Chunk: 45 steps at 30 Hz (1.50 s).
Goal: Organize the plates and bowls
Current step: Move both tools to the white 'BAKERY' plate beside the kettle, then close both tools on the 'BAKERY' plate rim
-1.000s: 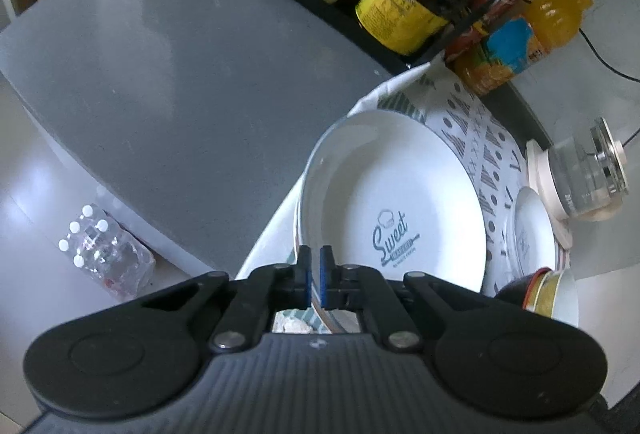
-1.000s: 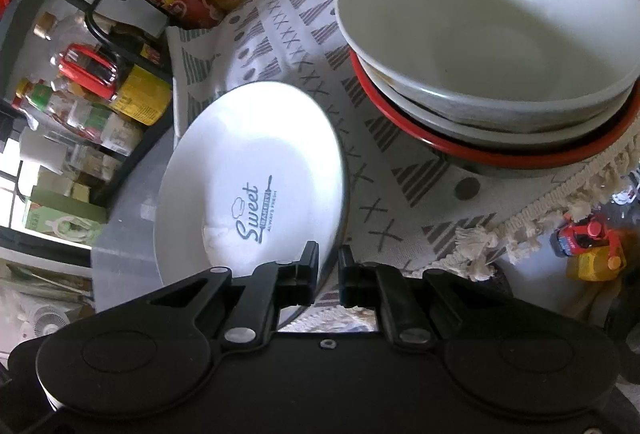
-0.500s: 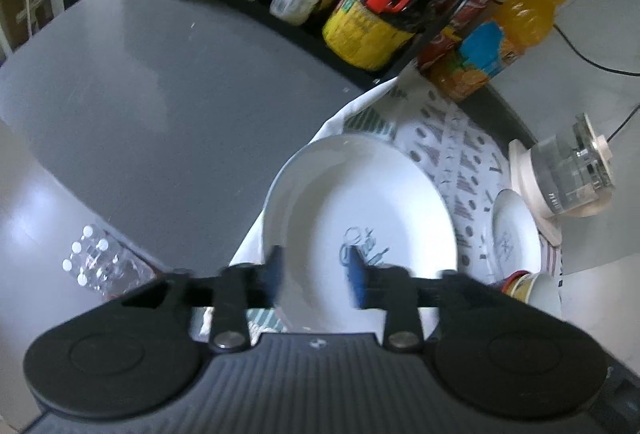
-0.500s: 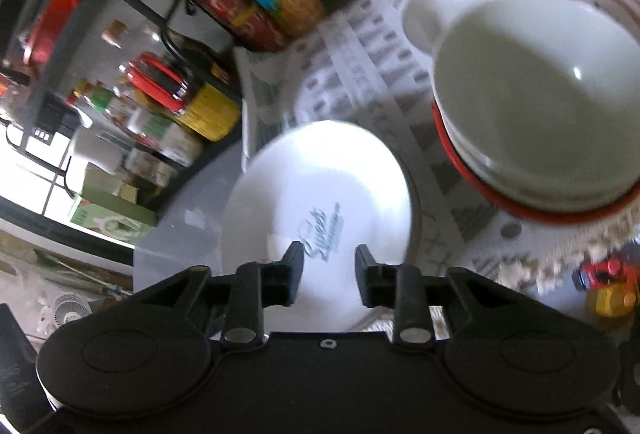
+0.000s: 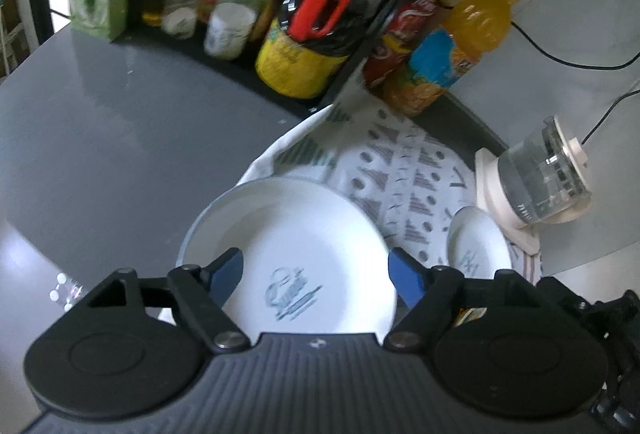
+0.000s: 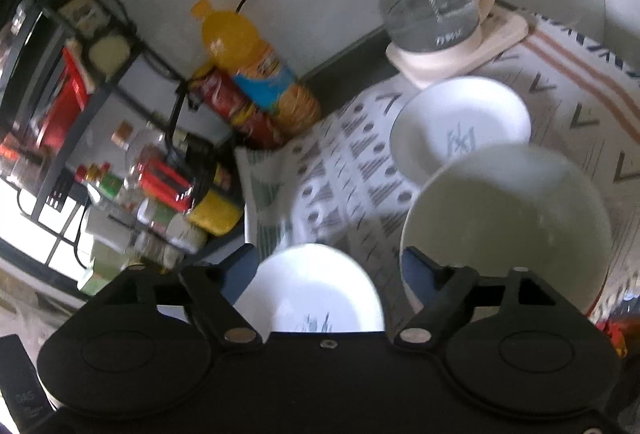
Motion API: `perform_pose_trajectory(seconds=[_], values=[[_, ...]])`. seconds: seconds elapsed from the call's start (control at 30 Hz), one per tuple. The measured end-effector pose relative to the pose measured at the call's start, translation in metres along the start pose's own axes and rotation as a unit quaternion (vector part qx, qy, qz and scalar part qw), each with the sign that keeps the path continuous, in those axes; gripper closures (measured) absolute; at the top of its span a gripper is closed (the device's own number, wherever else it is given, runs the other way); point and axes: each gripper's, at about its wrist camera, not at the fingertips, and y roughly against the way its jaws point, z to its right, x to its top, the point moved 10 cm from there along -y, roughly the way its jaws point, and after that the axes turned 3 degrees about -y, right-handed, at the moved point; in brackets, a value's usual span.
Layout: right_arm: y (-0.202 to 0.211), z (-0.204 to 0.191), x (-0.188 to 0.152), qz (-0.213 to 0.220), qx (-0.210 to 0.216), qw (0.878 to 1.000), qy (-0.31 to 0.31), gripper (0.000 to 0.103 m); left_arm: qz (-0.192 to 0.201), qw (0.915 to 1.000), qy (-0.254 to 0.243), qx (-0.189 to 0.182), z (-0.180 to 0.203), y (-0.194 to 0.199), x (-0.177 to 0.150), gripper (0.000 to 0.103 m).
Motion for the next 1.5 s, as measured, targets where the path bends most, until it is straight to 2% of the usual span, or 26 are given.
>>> perform_pose_trajectory(seconds=[0.13,0.5,0.83,1.0,1.07,1.3,1.5], values=[[-0.001,0.009,0.029,0.011,0.0,1.0,-0.011,0.013,-0.002,0.9999,-0.012,-0.01,0.026,-0.013,0.015,0.024],[-0.021,0.053,0.097,0.027,-0.039,0.999,-0.026,0.012,-0.032,0.9981,-0.04,-0.035,0.09,-0.071,0.034,0.024],[-0.049,0.097,0.138,-0.001,-0.057,0.998,-0.036,0.012,-0.074,0.9953,-0.043,-0.046,0.128,-0.124,0.029,0.024],[-0.067,0.124,0.149,-0.021,-0.069,0.996,-0.046,0.013,-0.111,0.9912,-0.052,-0.051,0.146,-0.153,0.02,0.024],[-0.076,0.137,0.15,-0.034,-0.073,0.996,-0.05,0.014,-0.121,0.9902,-0.05,-0.049,0.15,-0.165,0.016,0.025],[-0.103,0.172,0.143,-0.078,-0.081,0.993,-0.042,0.034,-0.151,0.9864,-0.045,-0.045,0.158,-0.196,0.002,0.03],[-0.125,0.196,0.132,-0.11,-0.085,0.989,-0.056,0.045,-0.178,0.9824,-0.044,-0.036,0.162,-0.221,-0.01,0.051]])
